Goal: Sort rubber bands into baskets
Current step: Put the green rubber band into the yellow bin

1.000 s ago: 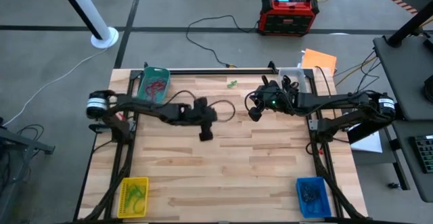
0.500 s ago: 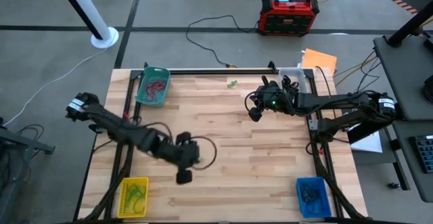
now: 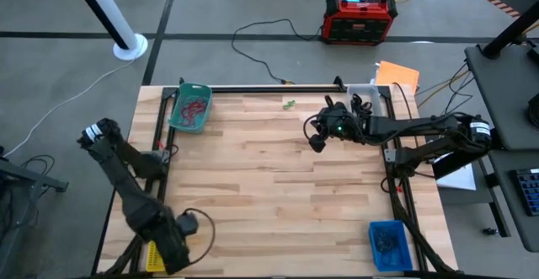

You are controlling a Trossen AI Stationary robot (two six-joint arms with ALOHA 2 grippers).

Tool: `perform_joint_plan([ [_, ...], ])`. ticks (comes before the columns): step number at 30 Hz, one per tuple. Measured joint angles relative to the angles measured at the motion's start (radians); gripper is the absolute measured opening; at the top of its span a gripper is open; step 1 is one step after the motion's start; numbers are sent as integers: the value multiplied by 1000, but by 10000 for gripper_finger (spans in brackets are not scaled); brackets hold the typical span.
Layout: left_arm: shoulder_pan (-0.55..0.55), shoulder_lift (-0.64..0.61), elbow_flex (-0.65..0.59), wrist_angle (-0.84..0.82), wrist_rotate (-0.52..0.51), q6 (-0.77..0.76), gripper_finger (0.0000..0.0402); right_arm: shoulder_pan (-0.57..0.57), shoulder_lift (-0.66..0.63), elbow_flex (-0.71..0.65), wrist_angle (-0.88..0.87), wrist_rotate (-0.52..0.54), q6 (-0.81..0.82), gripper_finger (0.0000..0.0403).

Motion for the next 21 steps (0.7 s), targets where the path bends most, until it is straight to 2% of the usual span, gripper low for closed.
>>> perform_joint_plan([
  [3,-67,0,-40,23,11,-153,0,0,6,0,3,0,2,11],
  [8,-129,0,-116,45,16,-279,0,0,18,0,6,0,3,11],
  [15,-140,1,-203,88,15,-297,0,0,28,0,6,0,12,11],
  [21,-140,14,-209,91,13,-297,0,0,28,0,6,0,12,11],
])
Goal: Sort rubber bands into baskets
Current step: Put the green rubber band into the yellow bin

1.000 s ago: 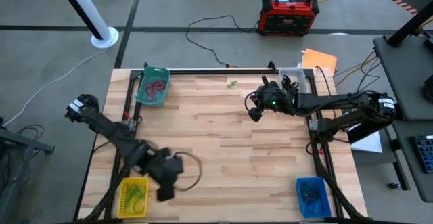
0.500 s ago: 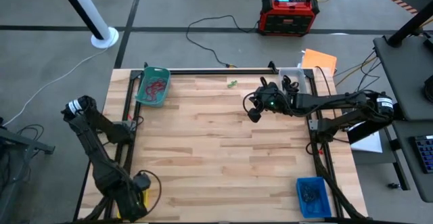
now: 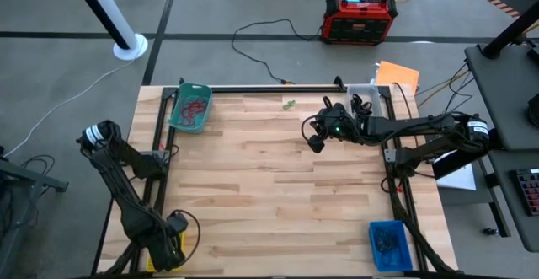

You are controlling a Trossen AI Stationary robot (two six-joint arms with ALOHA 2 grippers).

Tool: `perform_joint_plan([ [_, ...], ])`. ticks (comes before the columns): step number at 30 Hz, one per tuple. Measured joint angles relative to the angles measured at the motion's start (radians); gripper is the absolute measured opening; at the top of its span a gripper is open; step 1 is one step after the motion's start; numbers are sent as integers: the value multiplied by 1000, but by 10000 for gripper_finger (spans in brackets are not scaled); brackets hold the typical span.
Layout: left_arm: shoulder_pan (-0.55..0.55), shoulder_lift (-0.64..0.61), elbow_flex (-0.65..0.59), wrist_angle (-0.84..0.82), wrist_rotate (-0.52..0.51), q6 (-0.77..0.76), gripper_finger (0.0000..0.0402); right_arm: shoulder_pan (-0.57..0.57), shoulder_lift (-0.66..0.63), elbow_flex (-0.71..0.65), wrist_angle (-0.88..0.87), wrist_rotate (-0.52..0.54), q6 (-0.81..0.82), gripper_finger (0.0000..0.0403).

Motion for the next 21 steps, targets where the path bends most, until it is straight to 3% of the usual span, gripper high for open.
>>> perform_joint_plan([
  [9,0,24,-1,0,-2,0,11,0,0,0,0,0,-1,11],
  [18,1,26,-1,-5,-4,-46,92,0,-1,0,0,0,-1,11],
  [21,9,26,11,-7,-84,-25,115,0,-1,0,0,0,-1,11],
])
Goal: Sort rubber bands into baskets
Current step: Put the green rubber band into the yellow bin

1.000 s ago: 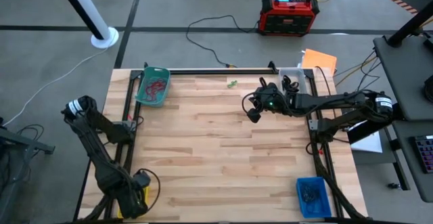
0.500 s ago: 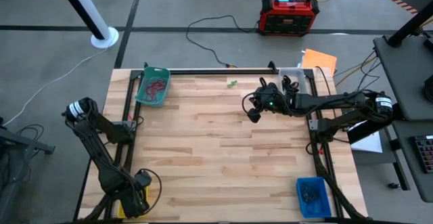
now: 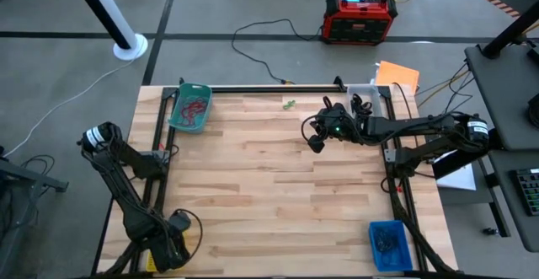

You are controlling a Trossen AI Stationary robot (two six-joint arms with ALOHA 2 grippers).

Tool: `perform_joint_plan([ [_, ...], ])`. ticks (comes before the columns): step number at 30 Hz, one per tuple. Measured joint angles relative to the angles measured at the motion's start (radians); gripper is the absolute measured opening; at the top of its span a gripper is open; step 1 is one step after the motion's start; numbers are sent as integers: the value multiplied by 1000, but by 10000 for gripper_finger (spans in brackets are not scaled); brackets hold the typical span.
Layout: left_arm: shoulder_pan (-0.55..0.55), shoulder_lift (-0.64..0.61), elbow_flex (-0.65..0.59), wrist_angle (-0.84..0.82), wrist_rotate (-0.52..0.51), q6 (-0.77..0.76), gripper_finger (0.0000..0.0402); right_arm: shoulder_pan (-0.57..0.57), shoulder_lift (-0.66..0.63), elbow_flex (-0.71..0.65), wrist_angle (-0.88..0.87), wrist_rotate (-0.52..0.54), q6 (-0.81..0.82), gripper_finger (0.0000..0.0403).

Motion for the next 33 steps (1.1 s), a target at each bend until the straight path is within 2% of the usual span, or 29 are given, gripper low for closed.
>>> perform_joint_plan([
  [3,15,-1,52,23,-217,137,129,0,0,0,0,0,0,11],
  [7,43,-1,130,27,-587,436,131,0,0,0,2,0,14,11],
  [9,60,-1,145,41,-711,598,128,0,0,-2,16,0,16,11],
  [10,67,-1,146,49,-741,677,125,0,0,-3,26,0,23,11],
  [13,94,-4,128,60,-770,818,116,0,0,-4,29,0,49,11],
  [18,145,-5,32,99,-798,846,98,0,0,-13,31,0,53,11],
  [21,173,-8,-46,212,-753,863,83,0,0,-25,44,0,53,11],
  [28,230,-8,-208,661,-672,1021,52,0,0,-44,79,0,53,11],
  [30,243,-8,-223,723,-655,1054,45,0,0,-45,79,0,53,11],
  [33,262,-8,-225,723,-651,1063,40,0,0,-45,80,0,52,11],
])
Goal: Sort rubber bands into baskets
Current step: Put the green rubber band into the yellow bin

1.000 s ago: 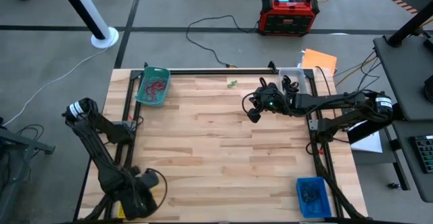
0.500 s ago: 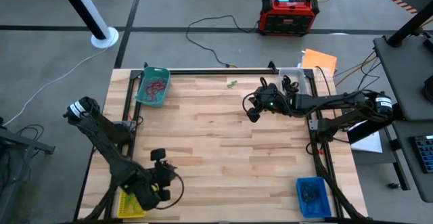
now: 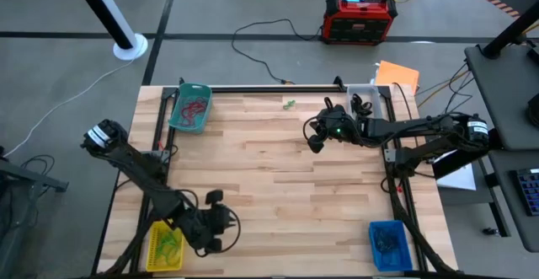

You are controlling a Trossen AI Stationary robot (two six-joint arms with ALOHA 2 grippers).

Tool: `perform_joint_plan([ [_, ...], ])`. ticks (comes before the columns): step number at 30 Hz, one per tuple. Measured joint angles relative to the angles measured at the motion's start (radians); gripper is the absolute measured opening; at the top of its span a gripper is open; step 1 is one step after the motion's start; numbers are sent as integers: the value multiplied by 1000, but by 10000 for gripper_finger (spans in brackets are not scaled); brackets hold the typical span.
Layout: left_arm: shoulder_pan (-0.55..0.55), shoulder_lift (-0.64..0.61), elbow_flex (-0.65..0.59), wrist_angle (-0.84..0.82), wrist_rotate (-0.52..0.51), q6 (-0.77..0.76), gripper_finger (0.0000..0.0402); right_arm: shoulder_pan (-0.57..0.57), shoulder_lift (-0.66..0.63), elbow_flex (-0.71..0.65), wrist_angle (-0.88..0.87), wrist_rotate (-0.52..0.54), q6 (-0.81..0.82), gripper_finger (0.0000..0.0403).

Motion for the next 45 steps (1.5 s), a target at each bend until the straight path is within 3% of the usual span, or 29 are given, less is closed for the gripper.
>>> perform_joint_plan([
  [5,22,1,0,-5,-7,35,39,0,0,0,3,0,-3,11],
  [17,29,2,0,-2,-204,86,39,0,0,-4,11,0,-20,11],
  [24,52,2,0,7,-265,97,39,0,0,-4,12,0,-24,11],
  [37,100,3,-9,22,-271,127,39,0,0,-4,12,0,-27,11],
  [45,100,3,-86,135,-271,126,39,0,0,-6,13,0,-30,11],
])
